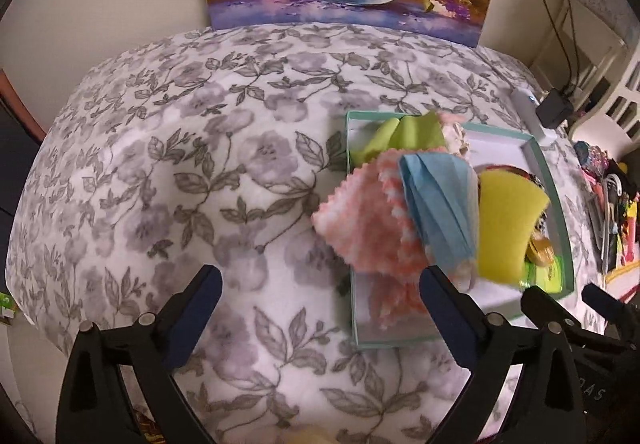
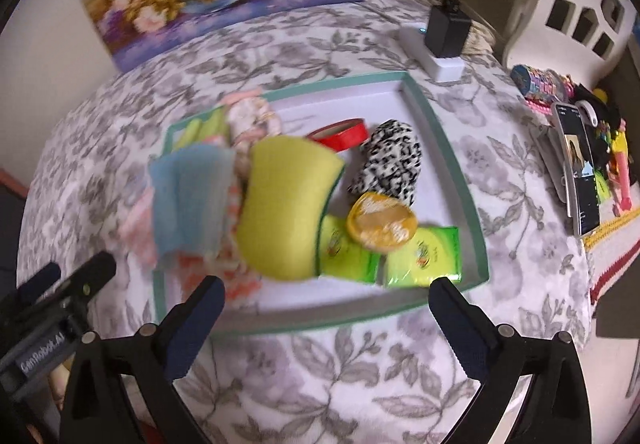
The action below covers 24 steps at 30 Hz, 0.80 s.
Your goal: Organize soft objects
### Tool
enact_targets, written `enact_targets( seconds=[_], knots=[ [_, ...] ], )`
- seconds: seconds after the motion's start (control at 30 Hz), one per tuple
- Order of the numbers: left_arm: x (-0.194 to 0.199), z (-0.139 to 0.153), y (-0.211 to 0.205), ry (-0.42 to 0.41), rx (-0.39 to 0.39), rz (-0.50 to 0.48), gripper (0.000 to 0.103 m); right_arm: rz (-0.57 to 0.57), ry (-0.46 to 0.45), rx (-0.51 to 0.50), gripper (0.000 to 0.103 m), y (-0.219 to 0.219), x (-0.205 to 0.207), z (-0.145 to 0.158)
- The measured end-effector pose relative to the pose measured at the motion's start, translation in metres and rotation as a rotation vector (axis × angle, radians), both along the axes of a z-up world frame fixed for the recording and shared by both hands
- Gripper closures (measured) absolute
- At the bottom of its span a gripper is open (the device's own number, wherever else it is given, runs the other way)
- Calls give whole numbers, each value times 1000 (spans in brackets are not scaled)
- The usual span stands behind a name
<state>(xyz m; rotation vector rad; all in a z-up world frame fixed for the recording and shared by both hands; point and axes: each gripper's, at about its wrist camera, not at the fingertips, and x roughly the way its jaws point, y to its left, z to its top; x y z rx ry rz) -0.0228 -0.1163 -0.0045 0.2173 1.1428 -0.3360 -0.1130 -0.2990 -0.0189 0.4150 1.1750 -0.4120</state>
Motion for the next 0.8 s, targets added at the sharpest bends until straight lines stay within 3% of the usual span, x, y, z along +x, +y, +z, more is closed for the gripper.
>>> enact_targets(
  seconds=[0.47, 0.8],
  knots=[
    [-37, 19, 31, -100, 106, 40, 4, 51, -31, -50, 0, 30, -23, 13],
    [-41, 22, 41, -113, 121, 73, 4, 69, -50, -50, 0, 35, -28, 17]
  ],
)
